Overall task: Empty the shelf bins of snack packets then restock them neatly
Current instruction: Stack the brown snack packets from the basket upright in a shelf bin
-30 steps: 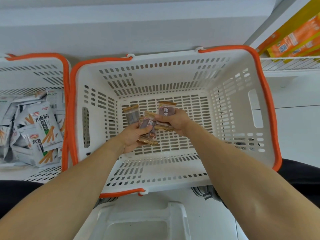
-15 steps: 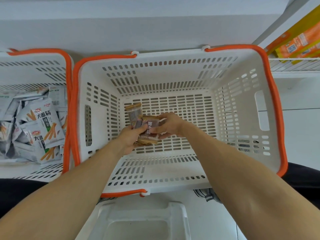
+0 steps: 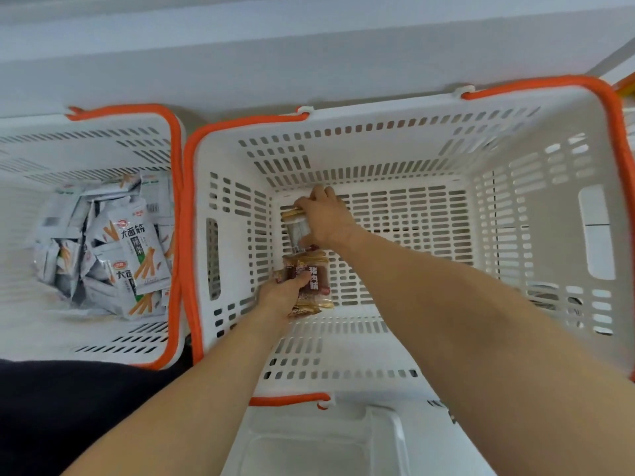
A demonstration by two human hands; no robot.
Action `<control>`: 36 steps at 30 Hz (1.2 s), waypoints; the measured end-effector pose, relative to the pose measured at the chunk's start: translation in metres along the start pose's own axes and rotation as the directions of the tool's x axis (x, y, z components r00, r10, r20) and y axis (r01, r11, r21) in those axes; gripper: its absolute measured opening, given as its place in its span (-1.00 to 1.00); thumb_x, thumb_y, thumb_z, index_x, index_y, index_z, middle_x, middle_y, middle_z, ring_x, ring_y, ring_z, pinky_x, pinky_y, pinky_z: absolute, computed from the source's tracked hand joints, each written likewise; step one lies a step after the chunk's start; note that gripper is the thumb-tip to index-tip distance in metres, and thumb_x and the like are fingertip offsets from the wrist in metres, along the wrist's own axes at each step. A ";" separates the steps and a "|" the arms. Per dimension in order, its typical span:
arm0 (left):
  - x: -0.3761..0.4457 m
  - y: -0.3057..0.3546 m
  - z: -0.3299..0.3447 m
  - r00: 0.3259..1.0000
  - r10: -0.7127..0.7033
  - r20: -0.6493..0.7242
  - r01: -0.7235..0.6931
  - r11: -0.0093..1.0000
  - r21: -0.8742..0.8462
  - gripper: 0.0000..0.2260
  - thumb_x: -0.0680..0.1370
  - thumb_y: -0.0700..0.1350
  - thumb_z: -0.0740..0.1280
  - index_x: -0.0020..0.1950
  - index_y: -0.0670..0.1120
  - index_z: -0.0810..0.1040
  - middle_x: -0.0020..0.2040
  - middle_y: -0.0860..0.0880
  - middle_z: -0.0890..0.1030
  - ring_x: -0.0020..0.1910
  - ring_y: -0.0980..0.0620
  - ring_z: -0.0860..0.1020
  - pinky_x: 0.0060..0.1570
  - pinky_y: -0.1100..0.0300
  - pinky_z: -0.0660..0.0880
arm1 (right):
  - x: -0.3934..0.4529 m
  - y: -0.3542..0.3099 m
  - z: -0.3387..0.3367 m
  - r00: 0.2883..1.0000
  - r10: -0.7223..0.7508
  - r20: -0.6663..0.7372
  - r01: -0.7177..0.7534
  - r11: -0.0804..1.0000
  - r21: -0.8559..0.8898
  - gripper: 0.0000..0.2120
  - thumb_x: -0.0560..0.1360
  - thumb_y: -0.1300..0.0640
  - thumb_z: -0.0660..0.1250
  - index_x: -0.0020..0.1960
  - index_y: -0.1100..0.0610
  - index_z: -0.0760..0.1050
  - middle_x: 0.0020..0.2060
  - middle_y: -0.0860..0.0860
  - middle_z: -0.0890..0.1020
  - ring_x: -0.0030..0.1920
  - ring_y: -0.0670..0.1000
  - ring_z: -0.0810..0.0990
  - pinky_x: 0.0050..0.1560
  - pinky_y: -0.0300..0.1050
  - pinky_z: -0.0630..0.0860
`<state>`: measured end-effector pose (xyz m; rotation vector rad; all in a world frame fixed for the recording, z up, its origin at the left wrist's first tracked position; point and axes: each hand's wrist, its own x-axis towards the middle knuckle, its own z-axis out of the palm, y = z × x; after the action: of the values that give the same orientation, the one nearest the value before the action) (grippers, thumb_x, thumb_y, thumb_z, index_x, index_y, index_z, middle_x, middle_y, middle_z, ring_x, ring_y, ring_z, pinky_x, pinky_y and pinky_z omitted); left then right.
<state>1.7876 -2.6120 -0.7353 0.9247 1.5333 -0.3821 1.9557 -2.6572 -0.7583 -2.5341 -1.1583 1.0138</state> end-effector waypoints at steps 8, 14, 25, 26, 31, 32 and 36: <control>-0.016 0.015 0.004 0.993 0.107 0.046 -0.109 0.993 0.053 -0.65 0.46 -0.04 0.55 0.18 -0.11 0.60 -0.04 -0.13 0.73 -0.07 -0.13 0.71 0.05 -0.12 0.64 | -0.032 0.036 -0.047 0.951 0.302 0.069 -0.303 0.861 0.408 -0.27 0.28 0.12 0.67 0.33 0.17 0.39 0.10 0.08 0.51 0.13 0.12 0.55 0.04 -0.02 0.55; -0.066 0.048 0.021 0.937 0.196 0.289 -0.134 0.966 -0.220 -0.75 0.62 -0.08 0.33 0.24 -0.17 0.56 0.05 -0.22 0.70 -0.06 -0.17 0.69 -0.09 0.00 0.65 | -0.081 0.024 -0.092 0.964 0.220 -0.151 -0.006 0.583 0.813 -0.76 0.41 0.36 0.53 0.06 0.26 0.65 -0.16 -0.08 0.67 -0.15 -0.26 0.66 0.07 -0.23 0.61; -0.166 0.096 0.001 0.713 0.514 0.477 -0.262 0.826 -0.499 -0.68 0.57 -0.15 0.28 0.32 -0.15 0.54 0.18 -0.19 0.66 0.04 -0.14 0.68 0.00 -0.02 0.62 | -0.166 -0.002 -0.147 0.956 0.153 -0.251 0.172 0.400 0.900 -0.71 0.41 0.32 0.55 0.09 0.20 0.58 -0.05 0.12 0.70 -0.08 0.09 0.70 -0.02 0.07 0.67; -0.174 0.100 -0.004 0.707 0.518 0.481 -0.281 0.831 -0.481 -0.66 0.56 -0.17 0.29 0.33 -0.18 0.53 0.20 -0.20 0.66 0.08 -0.15 0.68 0.01 -0.02 0.64 | -0.169 -0.004 -0.153 0.957 0.157 -0.245 0.167 0.394 0.904 -0.60 0.37 0.33 0.58 0.13 0.18 0.51 -0.04 0.13 0.68 -0.11 0.10 0.70 -0.09 0.09 0.69; -0.212 0.127 -0.028 0.673 0.551 0.493 -0.493 0.832 -0.255 -0.63 0.50 -0.26 0.35 0.31 -0.22 0.54 0.21 -0.23 0.65 0.15 -0.16 0.66 0.17 -0.10 0.58 | -0.177 -0.023 -0.180 0.978 0.022 -0.208 0.183 0.398 0.899 -0.54 0.37 0.31 0.59 0.22 0.20 0.55 -0.08 0.13 0.72 -0.18 0.08 0.70 -0.30 -0.14 0.57; -0.217 0.135 -0.035 0.677 0.561 0.476 -0.542 0.818 -0.192 -0.58 0.47 -0.26 0.39 0.34 -0.23 0.51 0.20 -0.23 0.65 0.15 -0.17 0.65 0.20 -0.12 0.56 | -0.178 -0.029 -0.185 0.973 -0.006 -0.229 0.210 0.416 0.885 -0.60 0.38 0.30 0.58 0.18 0.20 0.60 -0.11 0.10 0.72 -0.19 0.04 0.68 -0.30 -0.15 0.55; -0.244 0.163 -0.060 0.653 0.591 0.474 -0.672 0.740 0.005 -0.29 0.36 -0.19 0.61 0.44 -0.22 0.40 0.22 -0.23 0.65 0.20 -0.20 0.63 0.26 -0.17 0.52 | -0.181 -0.051 -0.202 0.972 -0.058 -0.227 0.233 0.323 0.917 -0.63 0.41 0.33 0.55 0.19 0.18 0.61 -0.05 0.13 0.70 -0.10 0.08 0.71 -0.18 -0.13 0.62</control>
<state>1.8510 -2.5481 -0.4491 1.3497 0.6793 -0.1938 1.9721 -2.7302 -0.4926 -1.4472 -0.4346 0.9809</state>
